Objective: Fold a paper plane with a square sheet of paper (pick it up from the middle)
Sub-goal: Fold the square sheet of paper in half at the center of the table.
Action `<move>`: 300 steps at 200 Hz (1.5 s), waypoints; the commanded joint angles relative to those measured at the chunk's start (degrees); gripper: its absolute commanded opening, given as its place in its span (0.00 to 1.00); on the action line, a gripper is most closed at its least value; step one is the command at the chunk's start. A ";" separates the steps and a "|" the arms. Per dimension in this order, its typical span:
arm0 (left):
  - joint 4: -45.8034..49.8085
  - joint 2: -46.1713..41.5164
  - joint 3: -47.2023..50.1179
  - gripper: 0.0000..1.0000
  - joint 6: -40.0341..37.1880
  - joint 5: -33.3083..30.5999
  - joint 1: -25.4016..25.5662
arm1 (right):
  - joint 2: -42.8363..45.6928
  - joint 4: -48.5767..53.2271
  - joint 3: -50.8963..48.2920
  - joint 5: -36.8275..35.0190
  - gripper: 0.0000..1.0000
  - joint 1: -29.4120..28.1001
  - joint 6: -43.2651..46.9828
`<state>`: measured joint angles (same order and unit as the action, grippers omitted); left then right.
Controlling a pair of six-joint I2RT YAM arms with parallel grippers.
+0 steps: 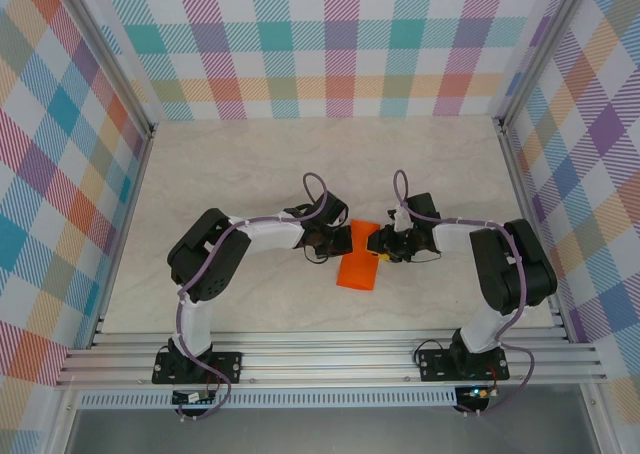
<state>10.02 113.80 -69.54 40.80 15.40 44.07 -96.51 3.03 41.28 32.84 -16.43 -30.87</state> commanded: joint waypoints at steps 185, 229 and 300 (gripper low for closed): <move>5.43 2.97 0.37 0.00 -1.50 -0.19 1.27 | -2.30 3.08 5.40 1.91 0.37 3.68 3.62; 5.43 3.25 0.28 0.00 -1.52 -0.11 1.26 | -0.87 8.97 11.49 0.04 0.37 3.68 6.01; 7.38 3.26 -0.03 0.00 -1.55 -0.15 1.26 | -9.34 9.09 13.39 -2.15 0.36 3.68 6.25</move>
<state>10.66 113.95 -69.97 40.38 15.40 44.07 -102.50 10.61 54.22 32.29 -12.84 -26.04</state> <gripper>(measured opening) 0.045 0.367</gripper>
